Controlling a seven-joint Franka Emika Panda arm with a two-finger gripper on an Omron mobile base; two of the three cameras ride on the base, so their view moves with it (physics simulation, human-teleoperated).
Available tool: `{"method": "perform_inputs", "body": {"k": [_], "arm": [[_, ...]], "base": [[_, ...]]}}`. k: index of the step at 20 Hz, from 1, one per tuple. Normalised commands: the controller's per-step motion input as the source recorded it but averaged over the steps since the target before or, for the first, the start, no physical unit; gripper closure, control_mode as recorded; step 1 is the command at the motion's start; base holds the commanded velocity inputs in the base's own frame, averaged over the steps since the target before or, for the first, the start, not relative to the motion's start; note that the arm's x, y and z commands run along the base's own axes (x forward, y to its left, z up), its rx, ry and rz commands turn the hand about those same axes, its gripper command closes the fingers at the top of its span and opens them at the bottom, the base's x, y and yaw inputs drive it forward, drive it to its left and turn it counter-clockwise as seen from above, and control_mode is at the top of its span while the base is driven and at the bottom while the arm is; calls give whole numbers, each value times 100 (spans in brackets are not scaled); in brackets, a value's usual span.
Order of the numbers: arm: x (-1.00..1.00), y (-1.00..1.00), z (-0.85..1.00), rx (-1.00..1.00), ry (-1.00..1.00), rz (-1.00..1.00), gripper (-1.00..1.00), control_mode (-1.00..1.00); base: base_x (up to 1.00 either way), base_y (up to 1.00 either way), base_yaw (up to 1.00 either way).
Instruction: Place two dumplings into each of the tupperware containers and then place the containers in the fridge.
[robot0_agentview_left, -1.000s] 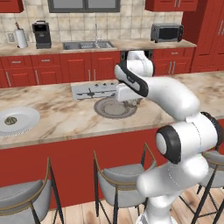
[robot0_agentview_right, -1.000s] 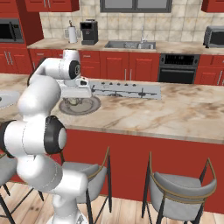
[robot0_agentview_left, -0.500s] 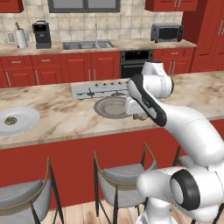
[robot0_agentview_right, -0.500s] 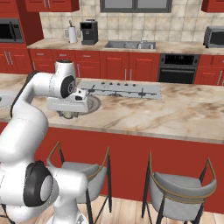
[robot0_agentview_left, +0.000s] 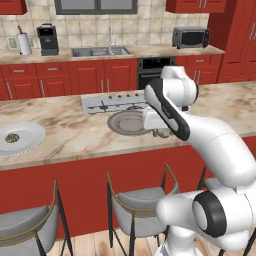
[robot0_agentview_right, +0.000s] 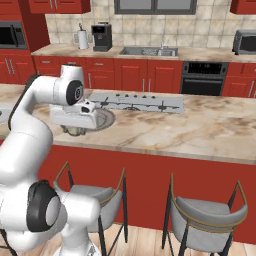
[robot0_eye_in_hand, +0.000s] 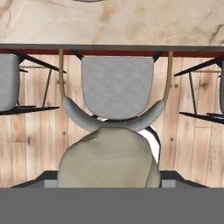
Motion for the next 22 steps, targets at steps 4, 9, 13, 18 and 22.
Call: {"method": "perform_inputs", "body": {"k": [4,9,13,18,22], "arm": [[0,5,15,-6,19,-9,100,-100],[-24,1,7,-4,7,-3,100,-100],[-44,0,0,0,0,-4,100,-100],[-33,0,0,0,-3,0,100,100],[0,0,0,0,0,0,100,100]], "base": [[0,0,0],[0,0,0],[0,0,0],[-40,0,0],[-100,8,0]]}}
